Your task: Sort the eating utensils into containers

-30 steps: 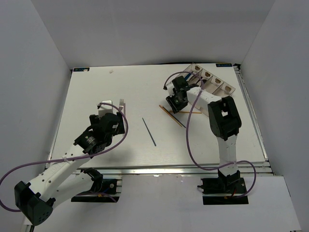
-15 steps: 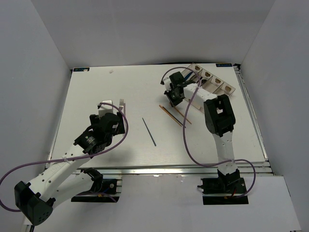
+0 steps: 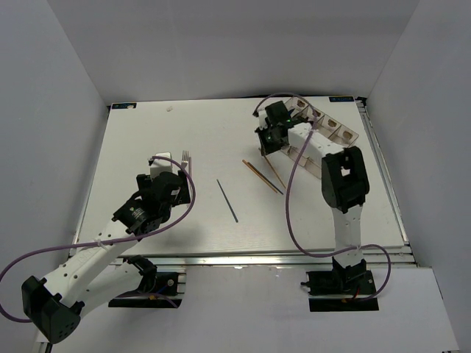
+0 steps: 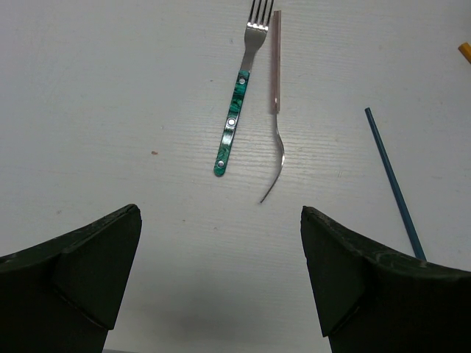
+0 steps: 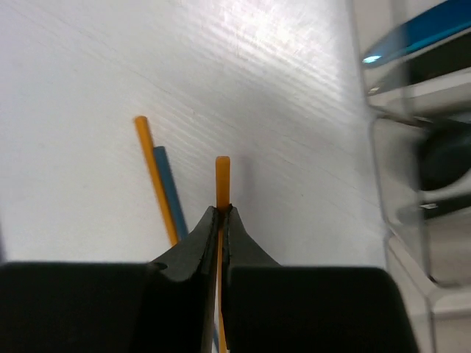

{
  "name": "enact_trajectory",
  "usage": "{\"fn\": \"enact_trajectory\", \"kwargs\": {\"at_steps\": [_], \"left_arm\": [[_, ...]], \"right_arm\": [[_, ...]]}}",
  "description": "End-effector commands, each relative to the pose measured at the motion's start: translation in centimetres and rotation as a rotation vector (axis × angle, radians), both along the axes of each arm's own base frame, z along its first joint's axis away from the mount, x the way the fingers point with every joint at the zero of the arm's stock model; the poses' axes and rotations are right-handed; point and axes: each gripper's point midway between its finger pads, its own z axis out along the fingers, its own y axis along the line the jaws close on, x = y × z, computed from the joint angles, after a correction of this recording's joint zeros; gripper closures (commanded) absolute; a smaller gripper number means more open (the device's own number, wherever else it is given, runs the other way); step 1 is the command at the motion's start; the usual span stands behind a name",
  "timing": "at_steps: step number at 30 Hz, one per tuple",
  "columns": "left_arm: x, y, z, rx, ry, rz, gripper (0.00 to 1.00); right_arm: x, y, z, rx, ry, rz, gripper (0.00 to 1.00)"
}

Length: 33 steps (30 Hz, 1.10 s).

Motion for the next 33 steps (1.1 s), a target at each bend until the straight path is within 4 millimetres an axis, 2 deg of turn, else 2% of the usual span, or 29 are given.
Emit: {"fn": "enact_trajectory", "kwargs": {"at_steps": [1, 2, 3, 4, 5, 7, 8, 9, 10, 11, 12, 13, 14, 15, 17, 20, 22, 27, 33], "left_arm": [[0.3, -0.4, 1.3, -0.031, -0.04, -0.009, 0.02], [0.3, -0.4, 1.3, -0.032, -0.041, -0.009, 0.02], [0.3, -0.3, 1.3, -0.033, -0.042, -0.009, 0.02], [0.3, -0.3, 1.3, -0.033, -0.042, -0.009, 0.02], [0.2, -0.4, 1.3, -0.034, -0.042, -0.01, 0.02], [0.2, -0.4, 1.3, -0.033, -0.041, -0.012, 0.02], [0.3, -0.5, 1.3, -0.034, -0.04, -0.013, 0.02], [0.3, -0.5, 1.3, -0.035, -0.04, -0.014, 0.02], [0.3, -0.5, 1.3, -0.034, -0.039, -0.015, 0.02], [0.3, -0.5, 1.2, -0.034, -0.039, -0.016, 0.02], [0.3, -0.5, 1.2, -0.033, -0.038, -0.015, 0.02], [0.3, -0.4, 1.2, -0.033, -0.038, -0.013, 0.02], [0.3, -0.5, 1.2, -0.033, -0.038, -0.016, 0.02], [0.3, -0.5, 1.2, -0.033, -0.036, -0.017, 0.02], [0.3, -0.6, 1.2, -0.034, -0.036, -0.019, 0.02], [0.3, -0.6, 1.1, -0.031, -0.033, -0.021, 0.02], [0.3, -0.6, 1.1, -0.031, -0.031, -0.021, 0.02], [0.3, -0.6, 1.0, -0.028, -0.029, -0.023, 0.02], [0.3, -0.6, 1.1, -0.031, -0.032, -0.023, 0.02]], "right_arm": [[2.5, -1.1, 9.7, 0.221, -0.148, -0.168, 1.0], [2.6, -1.5, 10.6, 0.267, -0.147, -0.19, 1.0], [3.2, -3.2, 12.2, 0.299, -0.173, -0.242, 1.0], [3.7, -4.0, 13.0, 0.328, -0.191, -0.276, 1.0], [4.4, -6.2, 13.0, 0.343, -0.188, -0.379, 1.0], [5.7, -8.8, 14.8, 0.403, -0.247, -0.49, 1.0], [6.7, -11.5, 15.1, 0.463, -0.26, -0.61, 1.0], [6.7, -13.0, 14.5, 0.479, -0.238, -0.683, 1.0], [7.6, -14.3, 15.0, 0.524, -0.267, -0.734, 1.0], [8.0, -16.9, 14.4, 0.571, -0.251, -0.853, 1.0], [8.3, -18.2, 14.3, 0.599, -0.252, -0.909, 1.0], [8.6, -18.7, 14.3, 0.631, -0.253, -0.939, 1.0], [9.4, -20.7, 14.8, 0.672, -0.293, -0.985, 1.0], [9.5, -22.1, 14.0, 0.7, -0.283, -1.048, 1.0], [10.7, -22.9, 14.9, 0.732, -0.352, -1.036, 1.0], [11.7, -23.7, 14.3, 0.697, -0.387, -1.051, 1.0], [11.8, -24.2, 13.1, 0.684, -0.387, -1.077, 1.0], [12.1, -23.9, 10.8, 0.683, -0.366, -1.072, 1.0], [12.1, -24.2, 8.6, 0.653, -0.335, -1.099, 1.0]]}}
